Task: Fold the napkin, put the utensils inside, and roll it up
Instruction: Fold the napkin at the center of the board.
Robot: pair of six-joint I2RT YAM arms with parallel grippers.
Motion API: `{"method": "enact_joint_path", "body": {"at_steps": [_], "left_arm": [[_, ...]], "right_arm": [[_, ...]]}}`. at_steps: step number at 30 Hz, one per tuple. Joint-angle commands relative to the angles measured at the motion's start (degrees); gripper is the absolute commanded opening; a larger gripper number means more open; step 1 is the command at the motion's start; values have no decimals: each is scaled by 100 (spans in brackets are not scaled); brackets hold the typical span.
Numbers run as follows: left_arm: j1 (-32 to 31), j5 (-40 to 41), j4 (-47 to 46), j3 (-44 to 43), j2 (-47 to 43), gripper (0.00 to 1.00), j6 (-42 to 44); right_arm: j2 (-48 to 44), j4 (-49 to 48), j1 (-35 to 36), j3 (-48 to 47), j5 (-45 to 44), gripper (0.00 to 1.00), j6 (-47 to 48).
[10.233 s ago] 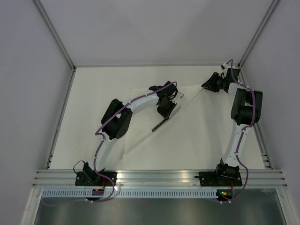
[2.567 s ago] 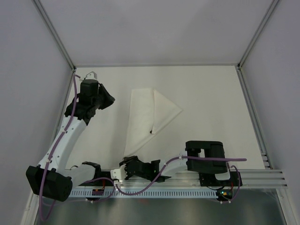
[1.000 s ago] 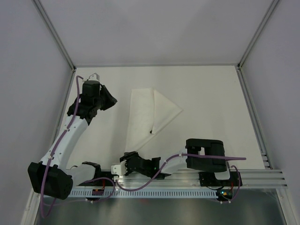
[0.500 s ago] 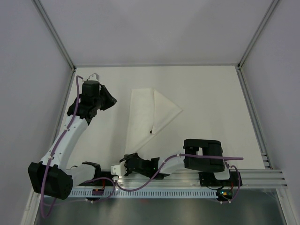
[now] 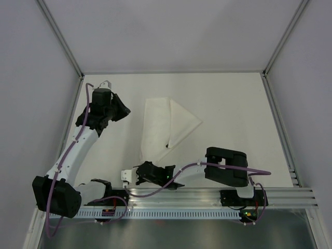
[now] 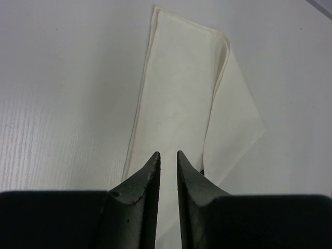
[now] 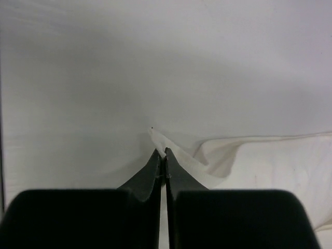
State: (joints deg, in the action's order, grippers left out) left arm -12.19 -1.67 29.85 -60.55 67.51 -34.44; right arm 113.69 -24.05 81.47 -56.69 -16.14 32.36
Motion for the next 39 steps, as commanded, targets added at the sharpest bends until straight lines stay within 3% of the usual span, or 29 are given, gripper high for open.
{"method": "enact_joint_path", "body": {"at_steps": [1, 14, 23, 39], "left_arm": [[50, -184, -146, -35, 87, 24, 183], [181, -378, -172, -211, 456, 24, 218], [181, -641, -225, -510, 904, 23, 218], [-11, -1212, -769, -317, 1326, 23, 262]], "right_arm": [[-426, 471, -447, -474, 278, 3, -624], [-1313, 1578, -2046, -730, 770, 0, -1565], [-2008, 1878, -3242, -405, 920, 1, -1628], [-1789, 2019, -4525, -273, 1131, 1, -1812]]}}
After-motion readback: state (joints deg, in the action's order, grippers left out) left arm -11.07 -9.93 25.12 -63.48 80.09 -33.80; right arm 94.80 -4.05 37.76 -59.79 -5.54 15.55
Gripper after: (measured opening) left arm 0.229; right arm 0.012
